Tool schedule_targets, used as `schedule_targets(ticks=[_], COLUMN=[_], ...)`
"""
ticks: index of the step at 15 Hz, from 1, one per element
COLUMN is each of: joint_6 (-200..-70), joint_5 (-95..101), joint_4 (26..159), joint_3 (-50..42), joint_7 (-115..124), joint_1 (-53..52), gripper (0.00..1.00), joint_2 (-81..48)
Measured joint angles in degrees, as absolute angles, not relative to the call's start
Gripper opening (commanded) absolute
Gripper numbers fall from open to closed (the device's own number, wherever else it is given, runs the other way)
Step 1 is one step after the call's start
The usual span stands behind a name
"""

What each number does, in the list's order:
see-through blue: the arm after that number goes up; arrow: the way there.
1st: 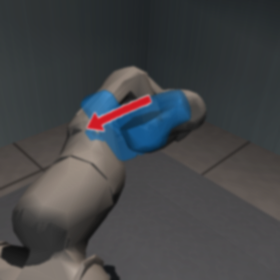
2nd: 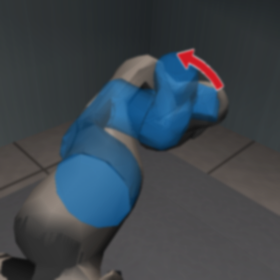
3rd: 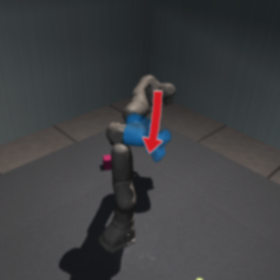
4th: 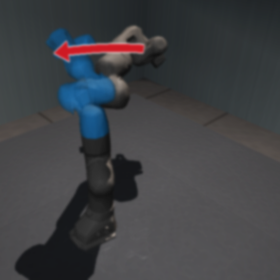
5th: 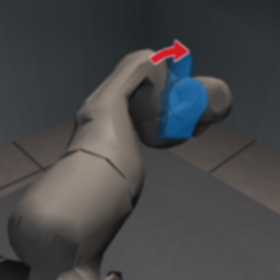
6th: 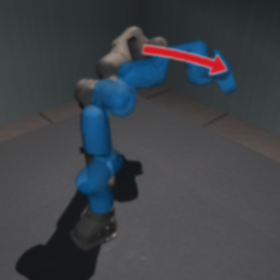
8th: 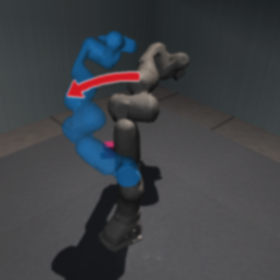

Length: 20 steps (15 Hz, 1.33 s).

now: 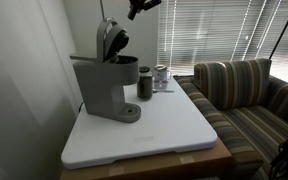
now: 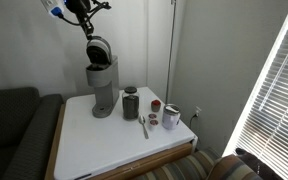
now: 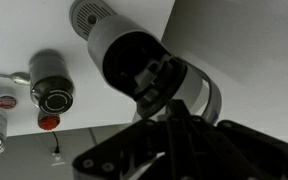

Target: Open the coffee maker lid

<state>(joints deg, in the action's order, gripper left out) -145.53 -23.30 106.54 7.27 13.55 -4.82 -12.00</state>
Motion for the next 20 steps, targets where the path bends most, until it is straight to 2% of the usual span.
schedule_targets(ticks=[4, 8, 10, 20], joint_6=[-139.27, -138.48, -138.63, -141.85], joint_5=[-23.74, -23.72, -23.73, -25.70], joint_4=[106.69, 107.62, 108.57, 112.91], joint_3=[6.87, 6.89, 7.17, 8.04], joint_7=[8.88, 6.57, 5.55, 3.01], joint_1=[-4.01, -4.20, -4.29, -4.93], gripper=[0.61, 0.89, 0.99, 1.00], joint_2=[-11.10, -10.82, -10.74, -8.62])
